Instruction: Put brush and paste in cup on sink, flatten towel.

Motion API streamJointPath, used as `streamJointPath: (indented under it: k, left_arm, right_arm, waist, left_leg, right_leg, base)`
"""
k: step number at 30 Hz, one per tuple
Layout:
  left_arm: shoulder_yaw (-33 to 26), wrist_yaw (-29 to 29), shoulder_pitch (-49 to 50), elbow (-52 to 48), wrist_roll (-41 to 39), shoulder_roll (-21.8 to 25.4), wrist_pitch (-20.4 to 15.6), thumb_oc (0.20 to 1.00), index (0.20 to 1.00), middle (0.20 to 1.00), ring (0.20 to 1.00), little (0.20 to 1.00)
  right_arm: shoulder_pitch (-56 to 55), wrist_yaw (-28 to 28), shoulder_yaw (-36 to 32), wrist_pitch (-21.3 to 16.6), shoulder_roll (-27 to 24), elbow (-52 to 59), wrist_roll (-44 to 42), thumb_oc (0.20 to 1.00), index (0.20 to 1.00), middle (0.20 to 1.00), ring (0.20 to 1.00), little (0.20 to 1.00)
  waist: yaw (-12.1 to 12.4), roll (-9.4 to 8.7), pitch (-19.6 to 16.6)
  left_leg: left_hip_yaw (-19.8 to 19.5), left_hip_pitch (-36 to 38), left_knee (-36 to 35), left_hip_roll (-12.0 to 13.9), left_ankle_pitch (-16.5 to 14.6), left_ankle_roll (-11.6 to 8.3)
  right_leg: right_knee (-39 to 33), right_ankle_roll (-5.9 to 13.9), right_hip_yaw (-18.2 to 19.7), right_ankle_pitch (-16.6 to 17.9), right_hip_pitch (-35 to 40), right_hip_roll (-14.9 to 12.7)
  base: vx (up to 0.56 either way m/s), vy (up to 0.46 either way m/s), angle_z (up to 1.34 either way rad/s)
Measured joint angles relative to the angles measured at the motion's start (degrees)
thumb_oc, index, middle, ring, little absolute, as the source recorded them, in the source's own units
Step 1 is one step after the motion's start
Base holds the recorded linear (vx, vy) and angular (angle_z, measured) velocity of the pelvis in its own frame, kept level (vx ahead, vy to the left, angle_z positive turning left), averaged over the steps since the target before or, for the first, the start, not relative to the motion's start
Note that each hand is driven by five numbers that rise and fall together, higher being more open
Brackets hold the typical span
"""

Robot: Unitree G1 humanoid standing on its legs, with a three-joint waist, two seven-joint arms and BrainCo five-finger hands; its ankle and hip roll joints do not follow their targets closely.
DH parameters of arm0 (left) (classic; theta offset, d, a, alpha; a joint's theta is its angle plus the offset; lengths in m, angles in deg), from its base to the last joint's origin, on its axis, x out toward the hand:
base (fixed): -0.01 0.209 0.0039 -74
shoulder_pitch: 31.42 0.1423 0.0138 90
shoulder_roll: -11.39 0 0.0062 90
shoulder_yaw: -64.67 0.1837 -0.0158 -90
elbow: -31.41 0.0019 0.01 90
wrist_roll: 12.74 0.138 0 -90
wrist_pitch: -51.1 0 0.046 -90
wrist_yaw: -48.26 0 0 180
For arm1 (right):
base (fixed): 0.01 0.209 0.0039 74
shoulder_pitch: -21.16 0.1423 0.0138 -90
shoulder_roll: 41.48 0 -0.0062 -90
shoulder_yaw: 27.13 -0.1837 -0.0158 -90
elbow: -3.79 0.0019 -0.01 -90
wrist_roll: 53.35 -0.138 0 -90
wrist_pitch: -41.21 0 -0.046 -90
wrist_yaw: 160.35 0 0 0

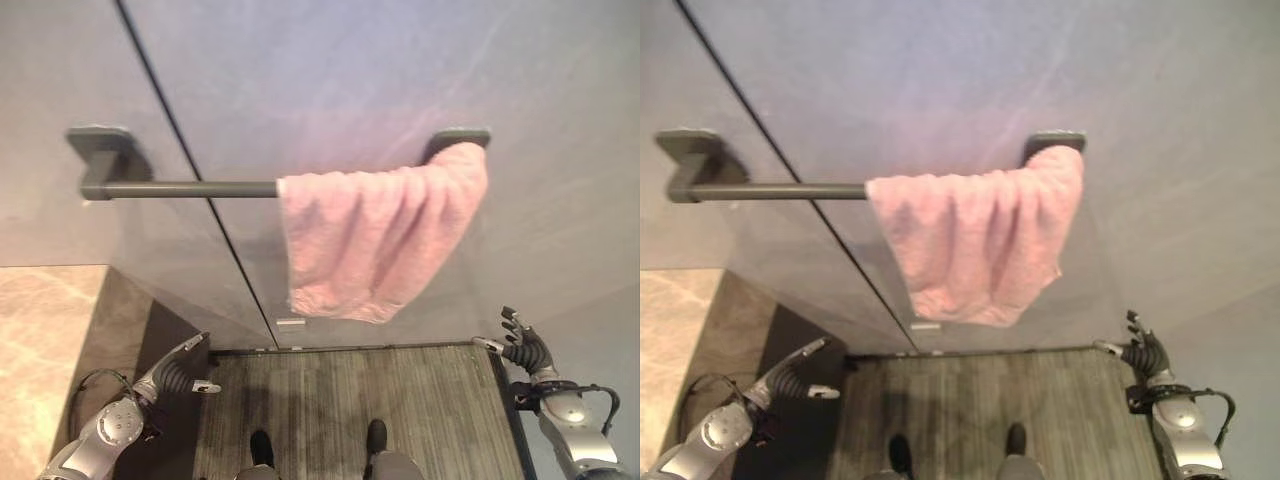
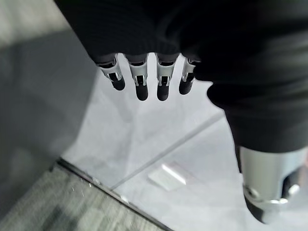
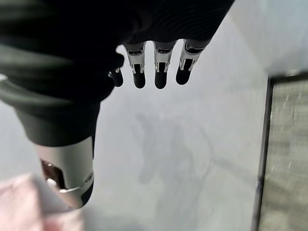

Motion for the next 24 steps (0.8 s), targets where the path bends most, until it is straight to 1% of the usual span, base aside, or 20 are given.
streamJointPath:
  k: [1, 3, 4, 5, 8, 10, 11, 13, 14, 15, 16, 17, 18, 19, 20, 21, 24]
  left_arm:
    - [0.02, -0.02, -0.89, -0.72, -1.31, 0.45, -0.01, 1.000, 1.000, 1.000, 1.000, 1.000]
    - [0.04, -0.02, -1.42, -1.69, -2.26, 0.79, -0.06, 1.000, 1.000, 1.000, 1.000, 1.000]
    - [0.32, 0.05, -2.01, -2.05, -2.59, 1.02, -0.06, 1.000, 1.000, 1.000, 1.000, 1.000]
    - [0.63, 0.56, -2.66, -3.71, -4.20, 2.35, -0.09, 1.000, 1.000, 1.000, 1.000, 1.000]
    - [1.91, 1.65, -5.03, -6.62, -5.25, 5.18, -0.55, 1.000, 1.000, 1.000, 1.000, 1.000]
    - [4.43, 2.20, -7.94, -8.63, -6.17, 6.38, -0.77, 1.000, 1.000, 1.000, 1.000, 1.000]
    - [5.72, 2.50, -9.65, -8.57, -6.21, 5.97, -1.37, 1.000, 1.000, 1.000, 1.000, 1.000]
    - [9.59, 2.83, -13.56, -8.12, -6.67, 2.39, -1.80, 1.000, 1.000, 1.000, 1.000, 1.000]
    - [10.27, 3.12, -13.97, -8.16, -6.65, 1.70, -1.86, 1.000, 1.000, 1.000, 1.000, 1.000]
    - [10.91, 3.32, -14.36, -7.62, -6.64, -0.18, -1.78, 1.000, 1.000, 1.000, 1.000, 1.000]
    - [12.01, 3.30, -15.39, -6.69, -6.60, -1.58, -1.71, 1.000, 1.000, 1.000, 1.000, 1.000]
    - [12.56, 3.28, -16.52, -5.35, -6.60, -4.00, -1.59, 1.000, 1.000, 1.000, 1.000, 1.000]
    - [13.69, 3.15, -18.21, -3.28, -6.60, -7.63, -1.54, 1.000, 1.000, 1.000, 1.000, 1.000]
    - [14.52, 3.11, -18.75, -2.83, -6.53, -8.82, -1.49, 1.000, 1.000, 1.000, 1.000, 1.000]
    - [15.57, 2.22, -20.63, 0.24, -6.54, -12.61, -1.24, 1.000, 1.000, 1.000, 1.000, 1.000]
    - [16.79, 1.75, -22.07, 1.24, -6.59, -15.14, -0.67, 1.000, 1.000, 1.000, 1.000, 1.000]
    - [18.82, 0.56, -24.60, 2.70, -6.67, -18.84, 0.14, 1.000, 1.000, 1.000, 1.000, 1.000]
  right_arm:
    - [0.15, 0.17, 0.22, 0.00, 0.00, 1.08, -0.06, 1.000, 1.000, 1.000, 1.000, 1.000]
    - [0.66, 0.24, 0.20, 0.00, -0.25, 1.21, -0.46, 1.000, 1.000, 1.000, 1.000, 1.000]
    - [0.86, 0.42, 0.24, 0.00, -0.87, 1.21, -1.07, 1.000, 1.000, 1.000, 1.000, 1.000]
    - [1.54, 0.98, 0.49, 0.01, -2.39, 1.02, -1.85, 1.000, 1.000, 1.000, 1.000, 1.000]
    - [2.74, 2.40, 1.45, -0.04, -5.68, -0.34, -2.37, 1.000, 1.000, 1.000, 1.000, 1.000]
    - [3.85, 3.01, 2.47, -0.06, -7.65, -2.28, -2.73, 1.000, 1.000, 1.000, 1.000, 1.000]
    - [4.55, 3.59, 2.80, -0.06, -8.05, -3.33, -3.63, 1.000, 1.000, 1.000, 1.000, 1.000]
    - [6.21, 4.75, 4.39, 0.01, -7.99, -5.71, -6.25, 1.000, 1.000, 1.000, 1.000, 1.000]
    - [6.45, 5.19, 4.73, 0.01, -7.99, -5.74, -6.40, 1.000, 1.000, 1.000, 1.000, 1.000]
    - [7.38, 5.64, 5.99, 0.06, -8.04, -6.03, -7.60, 1.000, 1.000, 1.000, 1.000, 1.000]
    - [8.03, 5.95, 6.94, 0.20, -8.07, -6.47, -8.59, 1.000, 1.000, 1.000, 1.000, 1.000]
    - [9.02, 6.29, 8.05, 0.42, -7.93, -6.50, -9.07, 1.000, 1.000, 1.000, 1.000, 1.000]
    - [11.14, 6.56, 10.73, 0.58, -7.74, -6.43, -10.14, 1.000, 1.000, 1.000, 1.000, 1.000]
    - [12.55, 6.61, 11.94, 0.63, -7.45, -6.44, -10.77, 1.000, 1.000, 1.000, 1.000, 1.000]
    - [17.03, 6.31, 15.54, 0.98, -6.93, -7.18, -10.93, 1.000, 1.000, 1.000, 1.000, 1.000]
    - [20.05, 6.42, 17.78, 1.18, -6.44, -7.51, -10.91, 1.000, 1.000, 1.000, 1.000, 1.000]
    - [28.00, 4.72, 21.31, 2.89, -3.74, -12.08, -11.00, 1.000, 1.000, 1.000, 1.000, 1.000]
  waist:
    - [0.23, -0.22, -0.14]
    - [0.20, -0.44, -0.47]
    - [0.20, -0.33, -0.57]
    - [0.16, -0.28, -0.60]
    - [-0.10, -0.41, -1.19]
    - [-0.18, -0.49, -1.64]
    - [-0.30, -0.52, -1.84]
    - [-0.67, -0.57, -2.62]
    - [-0.94, -0.60, -2.64]
    - [-1.57, -0.66, -2.73]
    - [-1.54, -0.66, -2.76]
    - [-1.58, -0.66, -2.76]
    - [-1.43, -0.71, -2.79]
    - [-1.42, -0.75, -2.86]
    - [-1.52, -0.61, -2.91]
    - [-1.40, -0.52, -2.96]
    - [-1.32, -0.34, -3.05]
  left_leg:
    - [-0.19, 0.04, -0.01, -0.38, -0.02, 0.29]
    - [-0.39, 0.10, -0.03, -0.36, 0.01, 0.33]
    - [-0.56, 0.09, -0.04, -0.18, 0.08, 0.29]
    - [-0.57, 0.05, -0.04, 0.12, 0.22, 0.10]
    - [-0.51, 0.04, -0.04, 1.03, 0.45, -0.20]
    - [-0.36, 0.06, -0.04, 1.23, 0.52, -0.32]
    - [-0.33, 0.06, -0.04, 1.40, 0.56, -0.38]
    - [-0.26, 0.05, -0.04, 1.45, 0.62, -0.44]
    - [-0.23, 0.05, -0.04, 1.58, 0.62, -0.45]
    - [-0.07, 0.05, -0.03, 1.66, 0.66, -0.50]
    - [-0.01, 0.07, -0.03, 1.72, 0.76, -0.60]
    - [0.03, 0.05, -0.03, 1.84, 0.83, -0.62]
    - [0.25, -0.02, -0.03, 2.15, 0.91, -0.74]
    - [0.36, -0.24, -0.02, 2.37, 0.98, -0.80]
    - [0.51, -0.79, -0.02, 2.71, 1.22, -0.94]
    - [0.56, -1.40, -0.01, 2.95, 1.55, -0.96]
    - [1.20, -2.50, -0.01, 3.53, 2.09, -1.11]
  right_leg:
    - [-1.12, 0.50, -0.03, 0.33, 0.79, -0.25]
    - [-2.57, 1.09, -0.15, 0.70, 1.71, -0.01]
    - [-3.00, 0.98, -0.31, 0.86, 1.97, 0.25]
    - [-3.08, 0.71, -0.28, 1.06, 1.93, 0.70]
    - [-3.24, 0.48, -0.09, 1.23, 1.85, 1.55]
    - [-3.40, 0.26, 0.05, 1.39, 1.81, 1.86]
    - [-3.40, 0.23, 0.09, 1.41, 1.79, 1.92]
    - [-3.40, 0.15, 0.20, 1.47, 1.75, 2.02]
    - [-3.41, 0.15, 0.20, 1.47, 1.72, 2.06]
    - [-3.42, 0.08, 0.28, 1.53, 1.63, 2.15]
    - [-3.43, 0.06, 0.43, 1.54, 1.58, 2.20]
    - [-3.43, 0.03, 0.53, 1.56, 1.52, 2.31]
    - [-3.44, -0.07, 0.96, 1.63, 1.21, 2.65]
    - [-3.46, -0.14, 1.10, 1.68, 0.84, 2.87]
    - [-3.46, -0.40, 1.31, 1.87, 0.14, 3.27]
    - [-3.46, -0.65, 1.35, 2.06, -0.53, 3.51]
    - [-3.49, -1.26, 1.79, 2.55, -2.06, 4.35]
  base:
    - [0.01, 0.061, 0.05]
    - [0.01, 0.046, 0.05]
    - [0.01, 0.036, 0.01]
    - [0.00, 0.000, 0.00]
    - [0.02, 0.003, -0.05]
    - [0.03, -0.025, -0.04]
    - [0.03, -0.046, -0.03]
    - [0.02, -0.047, -0.03]
    - [0.01, -0.067, -0.05]
    - [0.02, -0.096, -0.05]
    - [0.01, -0.060, -0.06]
    - [-0.03, -0.091, -0.08]
    - [-0.04, -0.093, -0.10]
    - [-0.07, -0.152, -0.14]
    - [-0.04, -0.092, -0.10]
    - [-0.05, -0.083, -0.10]
    - [-0.04, -0.053, -0.13]
